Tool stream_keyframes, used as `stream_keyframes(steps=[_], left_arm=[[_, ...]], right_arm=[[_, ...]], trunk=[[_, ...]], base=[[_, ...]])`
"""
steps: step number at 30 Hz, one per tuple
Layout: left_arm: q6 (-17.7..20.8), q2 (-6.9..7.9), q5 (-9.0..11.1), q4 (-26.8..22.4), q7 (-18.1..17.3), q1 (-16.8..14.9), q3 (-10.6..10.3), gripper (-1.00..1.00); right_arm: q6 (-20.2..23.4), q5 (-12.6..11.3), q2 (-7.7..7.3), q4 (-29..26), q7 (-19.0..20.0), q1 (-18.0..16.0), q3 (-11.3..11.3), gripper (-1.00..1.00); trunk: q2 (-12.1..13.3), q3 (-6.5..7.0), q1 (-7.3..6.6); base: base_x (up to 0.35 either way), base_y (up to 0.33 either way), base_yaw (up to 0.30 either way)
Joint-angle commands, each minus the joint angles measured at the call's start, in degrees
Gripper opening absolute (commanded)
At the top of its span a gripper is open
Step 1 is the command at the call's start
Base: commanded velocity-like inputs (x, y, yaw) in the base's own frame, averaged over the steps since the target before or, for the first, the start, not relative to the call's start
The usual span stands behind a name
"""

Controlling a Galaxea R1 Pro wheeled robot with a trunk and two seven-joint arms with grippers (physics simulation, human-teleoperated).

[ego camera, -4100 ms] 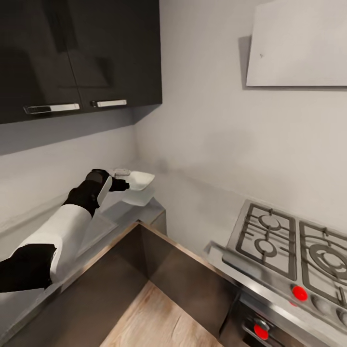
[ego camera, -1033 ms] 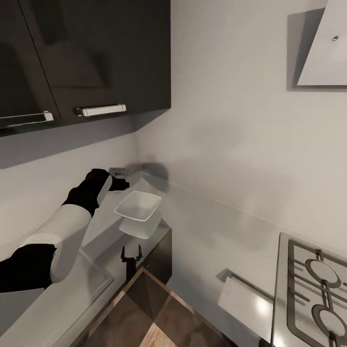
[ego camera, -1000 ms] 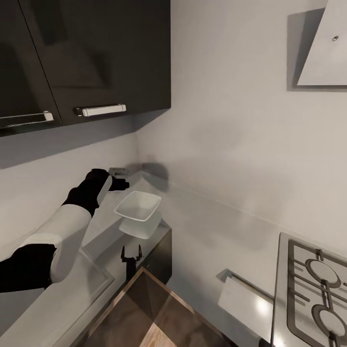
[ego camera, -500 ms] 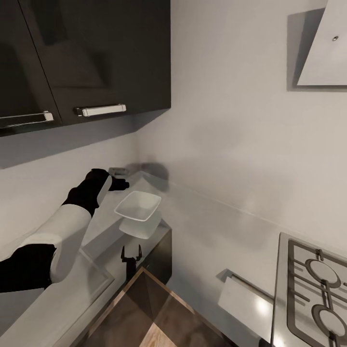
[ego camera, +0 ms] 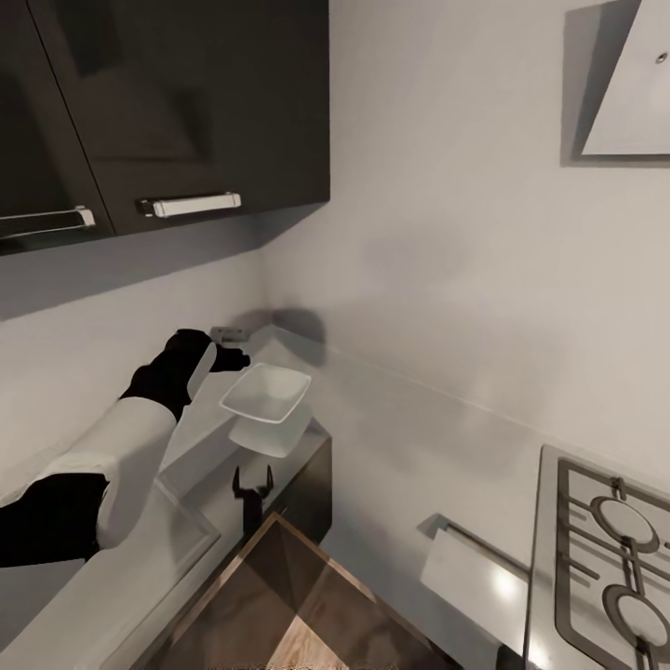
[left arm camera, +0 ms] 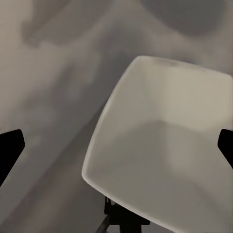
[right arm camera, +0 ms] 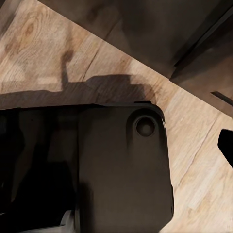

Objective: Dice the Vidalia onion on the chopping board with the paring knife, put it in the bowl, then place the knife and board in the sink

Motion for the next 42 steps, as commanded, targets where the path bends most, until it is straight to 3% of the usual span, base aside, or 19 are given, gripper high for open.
stream_keyframes(steps=[1, 6, 12, 18, 32, 42], left_arm=[[0.26, 0.09, 0.1, -0.06, 0.08, -0.01, -0.18, 1.0], [0.41, 1.46, 1.65, -0.09, -1.27, 0.04, -0.11, 1.0], [0.41, 3.15, 7.3, -0.07, -3.2, 0.05, -0.11, 1.0], [0.34, 3.47, 12.11, -0.07, -3.34, 0.05, -0.17, 1.0], [0.42, 3.55, 13.01, -0.09, -3.53, 0.05, -0.18, 1.0], [0.51, 3.66, 12.87, -0.09, -7.01, 0.05, -0.18, 1.0]], right_arm=[[-0.07, -0.19, -0.02, -0.08, -0.28, 0.01, 0.21, 1.0], [-0.07, -0.19, -0.02, -0.08, -0.28, 0.01, 0.21, 1.0], [-0.07, -0.19, -0.02, -0.08, -0.28, 0.01, 0.21, 1.0], [-0.07, -0.19, -0.02, -0.08, -0.28, 0.01, 0.21, 1.0], [-0.07, -0.19, -0.02, -0.08, -0.28, 0.01, 0.21, 1.0], [-0.07, -0.19, -0.02, -0.09, -0.28, 0.01, 0.21, 1.0]], trunk=[[-0.12, -0.2, 0.03], [-0.12, -0.67, 0.03], [-0.12, -1.23, 0.03], [-0.12, -1.78, 0.03], [-0.12, -3.08, 0.03], [-0.12, -4.01, 0.03]], base=[[0.0, 0.0, 0.0], [0.0, 0.0, 0.0], [0.0, 0.0, 0.0], [0.0, 0.0, 0.0], [0.0, 0.0, 0.0], [0.0, 0.0, 0.0]])
